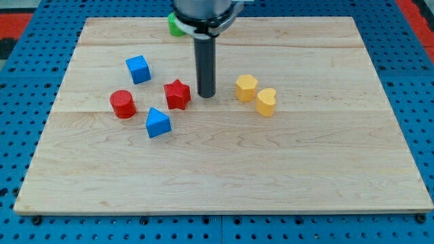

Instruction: Point your arm towards the blue triangle

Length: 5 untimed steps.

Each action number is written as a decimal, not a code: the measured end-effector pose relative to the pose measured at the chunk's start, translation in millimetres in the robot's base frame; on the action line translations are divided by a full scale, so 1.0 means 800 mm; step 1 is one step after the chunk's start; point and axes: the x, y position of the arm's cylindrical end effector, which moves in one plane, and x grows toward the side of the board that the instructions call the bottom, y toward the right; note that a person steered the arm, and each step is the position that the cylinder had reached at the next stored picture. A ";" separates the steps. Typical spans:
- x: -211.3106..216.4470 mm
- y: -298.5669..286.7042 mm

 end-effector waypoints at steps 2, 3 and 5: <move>0.002 -0.110; -0.045 -0.037; 0.152 0.011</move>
